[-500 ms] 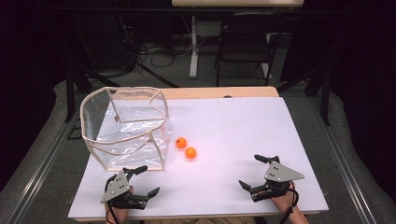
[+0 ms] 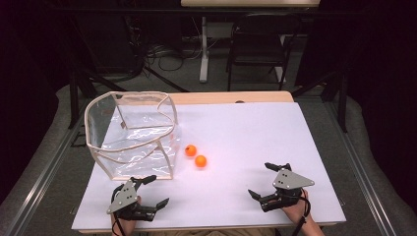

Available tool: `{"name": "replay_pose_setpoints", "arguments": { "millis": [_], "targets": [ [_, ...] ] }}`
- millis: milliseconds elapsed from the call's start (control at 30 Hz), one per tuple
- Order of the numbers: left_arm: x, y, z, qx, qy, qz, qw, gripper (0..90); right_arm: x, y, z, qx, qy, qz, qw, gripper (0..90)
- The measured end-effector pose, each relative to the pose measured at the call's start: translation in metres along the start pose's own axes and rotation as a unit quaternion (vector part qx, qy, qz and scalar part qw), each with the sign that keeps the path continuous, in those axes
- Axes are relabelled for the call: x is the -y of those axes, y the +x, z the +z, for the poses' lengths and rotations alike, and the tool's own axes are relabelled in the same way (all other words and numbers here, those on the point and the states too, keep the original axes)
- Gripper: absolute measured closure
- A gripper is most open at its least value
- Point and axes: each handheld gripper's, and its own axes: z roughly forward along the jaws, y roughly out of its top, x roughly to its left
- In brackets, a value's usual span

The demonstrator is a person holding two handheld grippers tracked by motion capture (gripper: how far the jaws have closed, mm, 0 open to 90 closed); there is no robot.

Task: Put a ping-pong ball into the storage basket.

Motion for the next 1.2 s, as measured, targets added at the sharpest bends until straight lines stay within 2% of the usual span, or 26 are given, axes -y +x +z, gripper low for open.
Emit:
{"name": "replay_pose_setpoints", "arguments": {
  "millis": [433, 533, 633, 933, 1200],
  "targets": [
    [-0.001, 0.003, 0.003, 0.005, -0.005, 0.004, 1.0000, 15.6, -0.019, 0.004, 0.017, -0.015, 0.024, -0.001, 0.9996, 0.0],
    [-0.002, 0.004, 0.003, 0.015, -0.005, 0.003, 0.9999, 15.6, -0.024, 0.004, 0.021, -0.017, 0.026, 0.001, 0.9995, 0.0],
    [-0.002, 0.003, 0.004, 0.010, -0.008, 0.006, 0.9999, 15.6, -0.028, 0.005, 0.026, -0.018, 0.029, 0.000, 0.9994, 0.0],
    [-0.002, 0.004, 0.005, 0.013, -0.005, 0.007, 0.9999, 15.6, -0.043, 0.007, 0.046, -0.032, 0.042, -0.012, 0.9985, 0.0],
    [-0.002, 0.002, 0.006, 0.011, -0.005, 0.003, 0.9999, 15.6, -0.052, 0.007, 0.065, -0.046, 0.054, -0.012, 0.9974, 0.0]
  ]
}}
